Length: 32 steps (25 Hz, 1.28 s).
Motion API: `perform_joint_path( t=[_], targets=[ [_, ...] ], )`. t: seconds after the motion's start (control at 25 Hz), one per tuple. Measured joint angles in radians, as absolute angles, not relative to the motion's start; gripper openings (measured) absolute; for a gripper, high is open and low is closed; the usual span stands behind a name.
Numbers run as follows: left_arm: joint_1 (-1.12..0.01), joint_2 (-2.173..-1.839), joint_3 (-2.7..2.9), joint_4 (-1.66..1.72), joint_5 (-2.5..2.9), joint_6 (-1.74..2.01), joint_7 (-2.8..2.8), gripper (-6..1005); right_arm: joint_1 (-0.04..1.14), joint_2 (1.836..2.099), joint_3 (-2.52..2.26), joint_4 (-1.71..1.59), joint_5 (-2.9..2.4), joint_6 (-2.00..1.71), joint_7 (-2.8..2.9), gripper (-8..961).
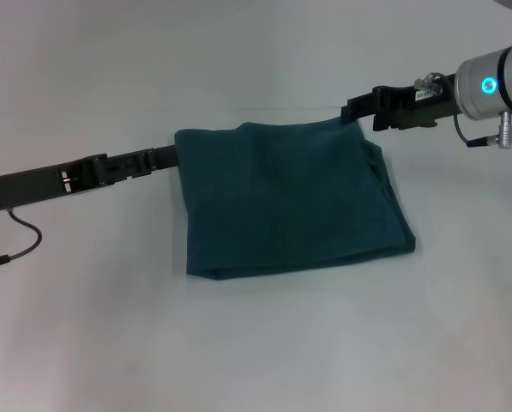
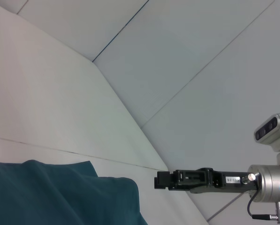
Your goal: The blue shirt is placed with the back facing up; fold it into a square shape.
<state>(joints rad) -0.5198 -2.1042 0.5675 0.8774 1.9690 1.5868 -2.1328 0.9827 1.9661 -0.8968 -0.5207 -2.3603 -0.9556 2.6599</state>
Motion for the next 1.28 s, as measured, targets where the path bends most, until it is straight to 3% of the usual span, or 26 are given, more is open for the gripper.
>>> perform_joint_path(
  t=[0.48, 0.88, 1.28],
  targets=[
    [-0.525, -2.108, 0.568, 0.86, 1.965, 1.563, -2.132, 932, 1.002, 1.982, -0.924, -0.444, -2.362, -0.812, 2.66, 657],
    [-0.525, -2.104, 0.568, 0.841, 1.945, 1.547, -2.124, 932, 1.025, 2.011, -0.934, -0.397, -2.362, -0.716, 2.66, 654],
    [-0.529, -2.103, 0.568, 0.839, 1.943, 1.531, -2.119, 932, 1.06, 2.017, -0.966, -0.338, -2.37, -0.673, 2.674, 523]
  ],
)
